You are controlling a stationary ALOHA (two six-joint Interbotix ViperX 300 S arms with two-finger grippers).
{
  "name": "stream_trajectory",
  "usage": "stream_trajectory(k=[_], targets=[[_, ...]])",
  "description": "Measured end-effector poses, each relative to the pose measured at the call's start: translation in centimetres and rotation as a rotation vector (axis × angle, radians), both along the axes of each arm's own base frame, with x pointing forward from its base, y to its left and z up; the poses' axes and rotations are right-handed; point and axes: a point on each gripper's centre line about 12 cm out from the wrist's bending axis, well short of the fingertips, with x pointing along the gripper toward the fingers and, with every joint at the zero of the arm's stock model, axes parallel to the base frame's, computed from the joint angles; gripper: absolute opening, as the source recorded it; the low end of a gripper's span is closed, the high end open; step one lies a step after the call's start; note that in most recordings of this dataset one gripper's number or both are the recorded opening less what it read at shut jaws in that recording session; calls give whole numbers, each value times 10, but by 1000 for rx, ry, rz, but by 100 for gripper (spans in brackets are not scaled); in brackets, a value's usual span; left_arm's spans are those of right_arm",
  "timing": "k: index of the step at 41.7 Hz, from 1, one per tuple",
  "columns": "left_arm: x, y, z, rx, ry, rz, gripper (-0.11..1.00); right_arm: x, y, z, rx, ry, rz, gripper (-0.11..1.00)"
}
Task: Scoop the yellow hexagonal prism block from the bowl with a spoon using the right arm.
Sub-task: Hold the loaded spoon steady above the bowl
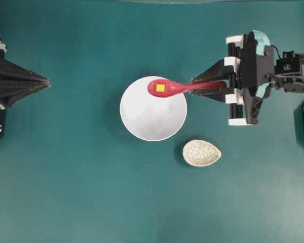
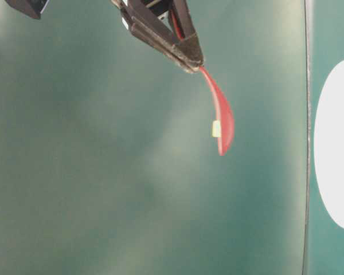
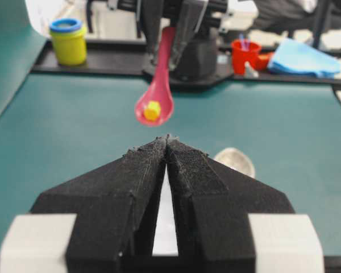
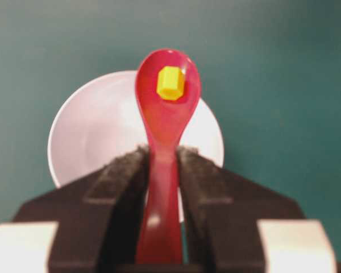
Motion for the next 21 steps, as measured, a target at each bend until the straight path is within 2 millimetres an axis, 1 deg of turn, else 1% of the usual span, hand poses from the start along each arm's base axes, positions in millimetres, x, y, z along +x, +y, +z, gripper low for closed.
stream_trajectory(k=[11,21], targets=[[0,0,0,2,0,0,9,4,-2,8,3,-78,-17,25],[0,0,-1,0,2,0,9,5,-3,9,23,-100,-31,25]])
